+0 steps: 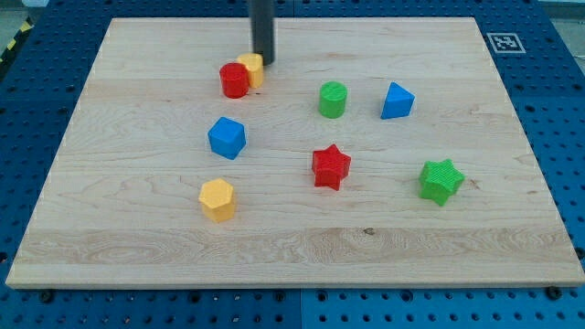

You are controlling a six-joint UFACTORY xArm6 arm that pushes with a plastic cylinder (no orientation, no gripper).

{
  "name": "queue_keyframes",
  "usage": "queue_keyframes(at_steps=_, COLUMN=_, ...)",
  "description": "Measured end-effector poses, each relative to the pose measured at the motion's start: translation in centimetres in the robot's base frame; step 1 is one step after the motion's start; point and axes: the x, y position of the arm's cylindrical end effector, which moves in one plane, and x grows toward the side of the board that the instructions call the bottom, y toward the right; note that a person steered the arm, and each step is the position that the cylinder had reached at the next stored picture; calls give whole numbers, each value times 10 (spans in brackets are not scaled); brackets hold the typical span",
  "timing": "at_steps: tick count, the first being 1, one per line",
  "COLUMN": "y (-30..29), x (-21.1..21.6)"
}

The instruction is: Slide the green circle closer to the red star

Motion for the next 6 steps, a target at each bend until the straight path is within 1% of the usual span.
queue_keyframes(at_steps=1, y=-8, x=0)
queue_keyframes(at_steps=2, y=26, x=1)
queue_keyframes(at_steps=3, y=97, x=2)
queue_keyframes(at_steps=4, y=102, x=22)
queue_keyframes(at_steps=5, y=104, x=58)
queue_keyframes(at_steps=6, y=118, x=83)
